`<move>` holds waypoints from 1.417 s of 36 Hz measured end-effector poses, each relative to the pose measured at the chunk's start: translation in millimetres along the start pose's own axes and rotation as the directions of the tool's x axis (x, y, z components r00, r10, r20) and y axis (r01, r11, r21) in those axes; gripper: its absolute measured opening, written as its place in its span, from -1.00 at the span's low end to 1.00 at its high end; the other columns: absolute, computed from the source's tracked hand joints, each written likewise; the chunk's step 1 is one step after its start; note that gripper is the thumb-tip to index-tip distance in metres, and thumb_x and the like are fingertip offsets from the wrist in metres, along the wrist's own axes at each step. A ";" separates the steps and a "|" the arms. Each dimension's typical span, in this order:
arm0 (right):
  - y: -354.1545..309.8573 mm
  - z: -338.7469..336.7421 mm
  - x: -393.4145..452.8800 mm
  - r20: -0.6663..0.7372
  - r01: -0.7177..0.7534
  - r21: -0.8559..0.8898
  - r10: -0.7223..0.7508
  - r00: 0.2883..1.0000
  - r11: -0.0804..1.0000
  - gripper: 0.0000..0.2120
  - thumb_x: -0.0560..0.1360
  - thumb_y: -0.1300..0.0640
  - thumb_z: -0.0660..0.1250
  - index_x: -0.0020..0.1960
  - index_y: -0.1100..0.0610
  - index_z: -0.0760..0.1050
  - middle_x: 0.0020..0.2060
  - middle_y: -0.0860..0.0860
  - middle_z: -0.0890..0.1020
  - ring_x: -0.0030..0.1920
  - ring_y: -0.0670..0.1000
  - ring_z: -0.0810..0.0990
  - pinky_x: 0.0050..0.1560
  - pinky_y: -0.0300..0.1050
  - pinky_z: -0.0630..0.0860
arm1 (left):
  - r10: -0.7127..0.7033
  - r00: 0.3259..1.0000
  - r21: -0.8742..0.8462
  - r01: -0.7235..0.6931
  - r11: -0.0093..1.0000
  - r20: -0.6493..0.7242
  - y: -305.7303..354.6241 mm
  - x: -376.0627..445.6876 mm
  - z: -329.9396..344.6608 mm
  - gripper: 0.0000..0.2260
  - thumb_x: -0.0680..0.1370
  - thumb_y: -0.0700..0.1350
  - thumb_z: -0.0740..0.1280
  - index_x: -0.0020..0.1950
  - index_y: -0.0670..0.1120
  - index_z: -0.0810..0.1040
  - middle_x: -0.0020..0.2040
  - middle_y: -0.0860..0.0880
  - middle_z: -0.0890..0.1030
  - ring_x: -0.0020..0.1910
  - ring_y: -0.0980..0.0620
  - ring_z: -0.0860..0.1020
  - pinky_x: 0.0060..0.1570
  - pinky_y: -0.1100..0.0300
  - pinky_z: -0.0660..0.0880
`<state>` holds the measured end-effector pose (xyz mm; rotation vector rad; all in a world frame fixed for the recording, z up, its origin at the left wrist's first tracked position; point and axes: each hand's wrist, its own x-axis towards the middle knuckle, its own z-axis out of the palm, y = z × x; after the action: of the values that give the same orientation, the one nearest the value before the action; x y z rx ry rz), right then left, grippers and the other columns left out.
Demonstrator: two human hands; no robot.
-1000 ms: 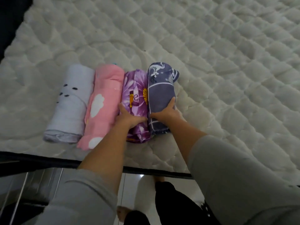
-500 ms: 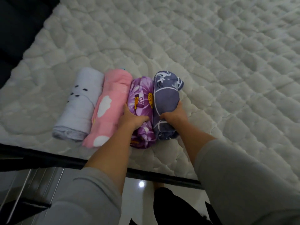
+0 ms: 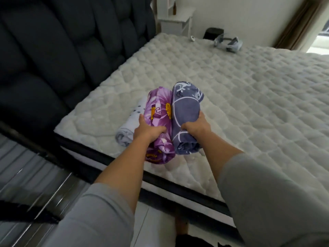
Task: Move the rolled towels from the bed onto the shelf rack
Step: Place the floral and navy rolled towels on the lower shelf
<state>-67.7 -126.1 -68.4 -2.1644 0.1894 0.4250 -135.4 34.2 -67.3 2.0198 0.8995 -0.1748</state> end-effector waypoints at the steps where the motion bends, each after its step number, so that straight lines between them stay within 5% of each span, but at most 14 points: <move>1: -4.3 8.1 -10.5 0.016 0.028 0.002 -0.028 0.999 1.000 -0.02 0.29 0.04 0.49 0.57 0.01 0.05 0.43 0.15 0.40 0.35 0.27 0.44 0.32 0.14 0.45 | -0.005 1.000 -0.011 0.004 1.000 -0.017 -9.1 -8.8 -12.2 0.01 0.38 0.14 0.47 0.61 0.06 -0.15 0.51 -0.19 0.28 0.46 -0.23 0.29 0.38 0.02 0.27; 12: -42.4 134.9 -148.0 0.250 0.232 -0.008 -0.223 0.942 0.973 0.04 0.19 0.01 0.48 0.56 0.00 0.05 0.41 0.17 0.41 0.32 0.27 0.47 0.31 0.14 0.46 | -0.182 0.952 -0.222 0.127 0.967 -0.245 -154.7 -111.6 -136.9 0.02 0.35 0.11 0.49 0.60 0.08 -0.11 0.51 -0.15 0.31 0.44 -0.22 0.33 0.39 0.02 0.28; 21: -53.1 264.4 -243.3 0.536 0.400 0.001 -0.338 0.774 0.916 0.12 0.02 -0.11 0.45 0.54 -0.04 0.12 0.36 0.16 0.48 0.26 0.26 0.53 0.24 0.18 0.51 | -0.382 0.825 -0.398 0.213 0.892 -0.416 -291.7 -191.5 -209.7 0.00 0.17 0.15 0.53 0.54 0.06 0.16 0.37 -0.09 0.49 0.29 -0.20 0.49 0.32 -0.02 0.42; 24: -61.9 288.6 -295.8 0.634 0.467 -0.036 -0.341 0.694 0.884 0.02 0.18 0.00 0.50 0.55 0.00 0.11 0.37 0.13 0.47 0.29 0.23 0.52 0.27 0.10 0.49 | -0.459 0.760 -0.474 0.227 0.851 -0.461 -334.6 -217.9 -226.1 0.01 0.10 0.17 0.51 0.50 0.07 0.20 0.32 -0.09 0.53 0.24 -0.20 0.52 0.30 -0.05 0.44; 29: -61.2 331.7 -340.7 0.718 0.535 -0.062 -0.334 0.610 0.843 0.06 0.18 -0.01 0.47 0.58 -0.04 0.03 0.41 0.15 0.44 0.34 0.22 0.48 0.31 0.12 0.46 | -0.536 0.678 -0.529 0.249 0.811 -0.503 -379.4 -255.5 -242.5 -0.18 0.25 0.08 0.54 0.45 0.05 0.29 0.30 -0.04 0.52 0.25 -0.18 0.51 0.29 0.05 0.40; 32: -64.4 356.1 -368.2 0.773 0.574 -0.095 -0.303 0.558 0.813 0.00 0.31 0.06 0.49 0.59 -0.03 0.00 0.42 0.15 0.42 0.36 0.24 0.44 0.34 0.07 0.43 | -0.601 0.620 -0.580 0.272 0.768 -0.505 -411.1 -270.9 -253.1 -0.16 0.24 0.09 0.53 0.46 0.04 0.26 0.32 -0.09 0.51 0.26 -0.20 0.50 0.31 -0.01 0.40; 40: -76.4 428.9 -395.9 0.848 0.650 -0.138 -0.249 0.467 0.748 0.00 0.27 0.03 0.50 0.57 -0.06 0.04 0.39 0.15 0.46 0.33 0.23 0.48 0.31 -0.01 0.46 | -0.717 0.518 -0.662 0.334 0.671 -0.466 -465.9 -275.0 -277.5 -0.12 0.25 0.12 0.51 0.49 0.05 0.21 0.34 -0.14 0.49 0.29 -0.26 0.46 0.32 -0.06 0.39; 46: -89.2 497.3 -397.6 0.890 0.678 -0.096 -0.243 0.386 0.728 0.08 0.11 -0.04 0.50 0.55 -0.09 0.09 0.37 0.11 0.50 0.29 0.22 0.53 0.27 0.12 0.50 | -0.744 0.472 -0.690 0.326 0.646 -0.474 -497.7 -259.1 -301.2 -0.11 0.22 0.14 0.49 0.49 0.06 0.21 0.35 -0.13 0.48 0.28 -0.25 0.46 0.31 -0.05 0.39; 51: -101.2 533.5 -402.9 0.891 0.718 -0.104 -0.256 0.374 0.689 0.00 0.33 0.04 0.49 0.59 -0.03 -0.02 0.43 0.14 0.41 0.36 0.24 0.45 0.29 0.02 0.44 | -0.743 0.467 -0.696 0.312 0.646 -0.480 -530.4 -235.5 -322.5 -0.09 0.27 0.12 0.49 0.53 0.07 0.14 0.36 -0.14 0.47 0.29 -0.26 0.46 0.30 -0.03 0.38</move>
<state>-536.8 356.8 -131.8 -2.0554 -1.2674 1.1730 -721.0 340.4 -131.0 1.1436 1.9057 0.5605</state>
